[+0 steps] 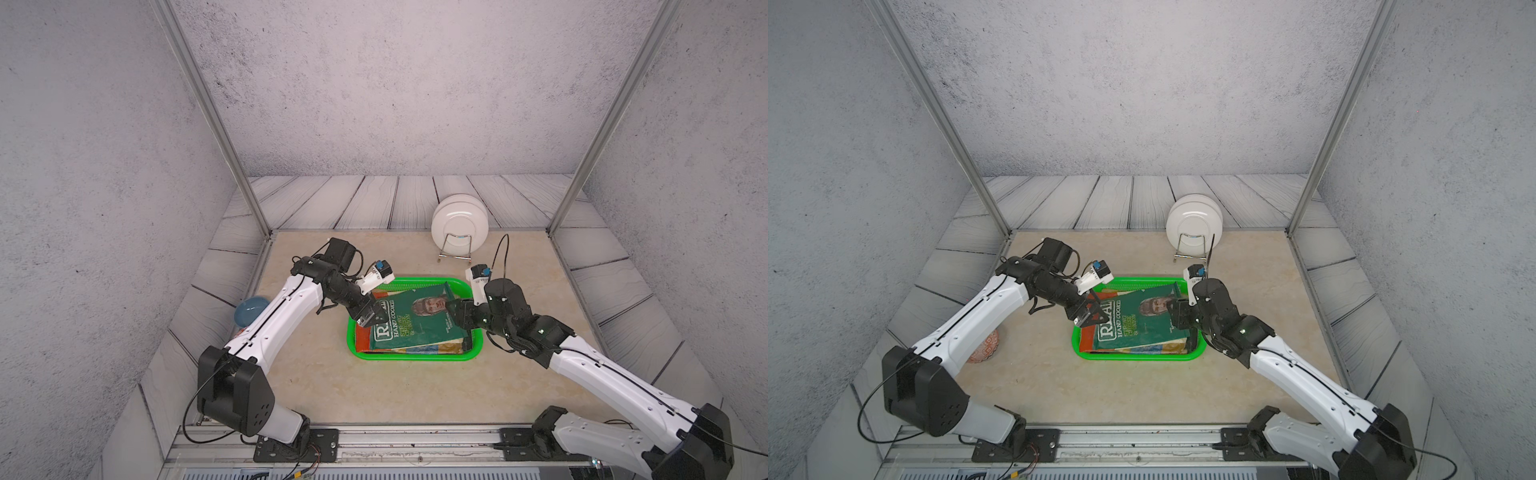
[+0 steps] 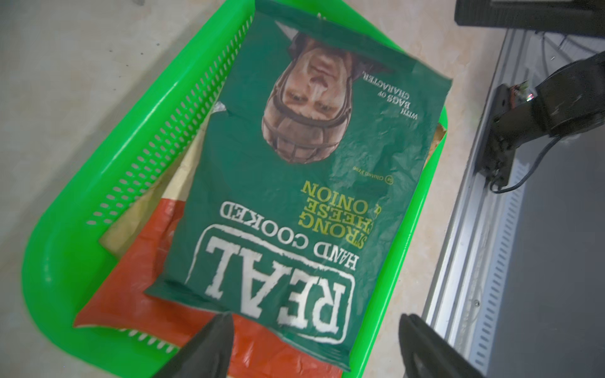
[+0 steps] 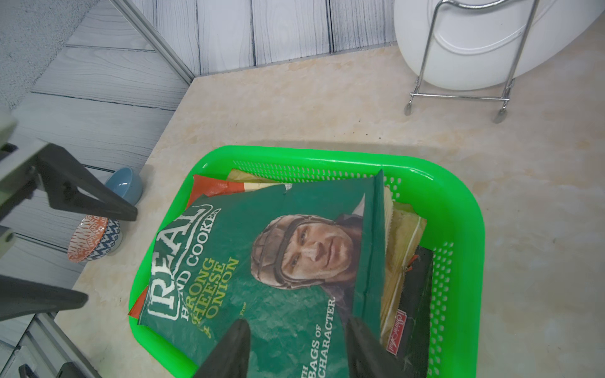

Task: Put the potato chips into the basket
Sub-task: Place the potato chip in the basket.

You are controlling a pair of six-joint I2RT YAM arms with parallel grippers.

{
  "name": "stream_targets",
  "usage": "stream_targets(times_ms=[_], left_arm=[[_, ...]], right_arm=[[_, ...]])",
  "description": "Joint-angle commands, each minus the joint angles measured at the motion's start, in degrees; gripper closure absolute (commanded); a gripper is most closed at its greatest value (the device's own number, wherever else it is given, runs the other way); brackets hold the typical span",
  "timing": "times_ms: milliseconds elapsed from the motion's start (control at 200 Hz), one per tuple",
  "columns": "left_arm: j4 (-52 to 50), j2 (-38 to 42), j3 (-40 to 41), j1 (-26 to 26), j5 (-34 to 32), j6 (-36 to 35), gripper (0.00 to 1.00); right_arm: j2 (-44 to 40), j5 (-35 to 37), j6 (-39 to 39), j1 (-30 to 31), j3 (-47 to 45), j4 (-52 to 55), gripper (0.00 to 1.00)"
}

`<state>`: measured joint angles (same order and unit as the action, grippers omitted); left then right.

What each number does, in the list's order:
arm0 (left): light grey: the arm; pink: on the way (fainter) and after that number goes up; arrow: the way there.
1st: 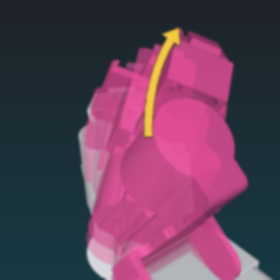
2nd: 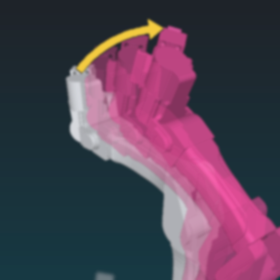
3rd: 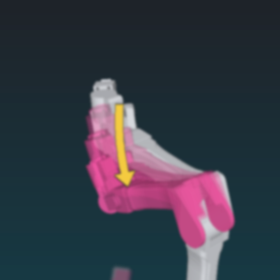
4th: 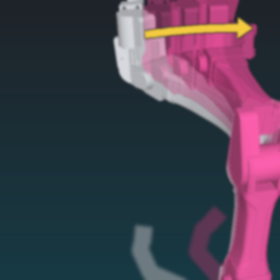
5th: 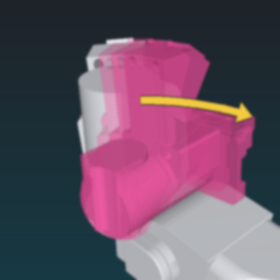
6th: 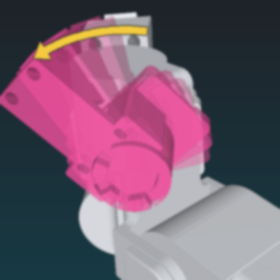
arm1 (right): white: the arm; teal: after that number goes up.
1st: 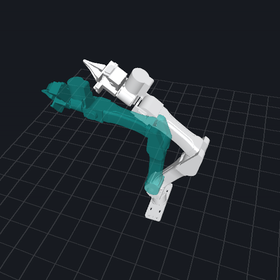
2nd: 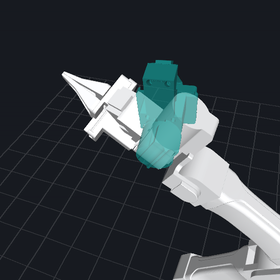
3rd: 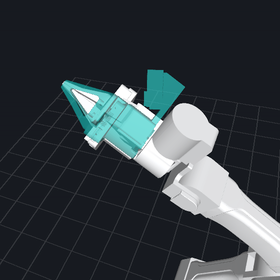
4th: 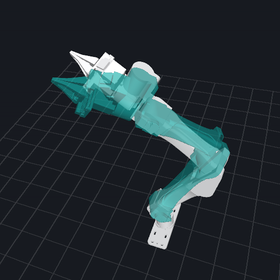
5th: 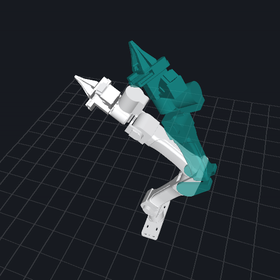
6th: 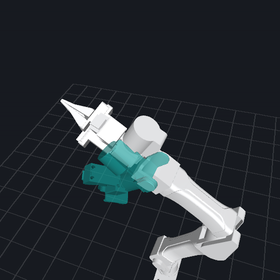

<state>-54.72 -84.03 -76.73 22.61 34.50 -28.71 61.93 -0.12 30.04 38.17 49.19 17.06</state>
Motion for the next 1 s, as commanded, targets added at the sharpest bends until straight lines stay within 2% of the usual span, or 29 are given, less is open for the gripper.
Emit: stream_targets(times_ms=[0,175,315,636,871,996], left_arm=[[-1.8,2.07,-1.95,-0.55,-4.14,-1.64,0.13],[-2.9,2.11,-1.6,-0.22,-1.24,-1.76,0.14],[-1.29,0.24,-0.85,0.54,-0.55,-0.47,0.22],[8.21,-6.18,3.73,1.6,-6.05,4.65,0.46],[11.2,-10.0,7.52,1.56,-14.14,4.38,0.49],[12.14,-10.1,9.42,1.56,-15.6,4.02,0.49]], right_arm=[[1.59,-1.62,0.95,-0.2,-0.5,-1.49,0.48],[5.2,-2.4,2.6,-0.2,0.19,-2.54,0.48],[8.77,-2.98,3.44,-0.2,1.33,-2.6,0.51],[14.12,-2.47,4.19,-0.24,-0.01,-4.64,0.78],[14.71,-0.86,4.52,-0.56,-2.85,-5.64,0.79],[14.63,-0.05,4.49,-0.82,-3.57,-5.55,0.78]])
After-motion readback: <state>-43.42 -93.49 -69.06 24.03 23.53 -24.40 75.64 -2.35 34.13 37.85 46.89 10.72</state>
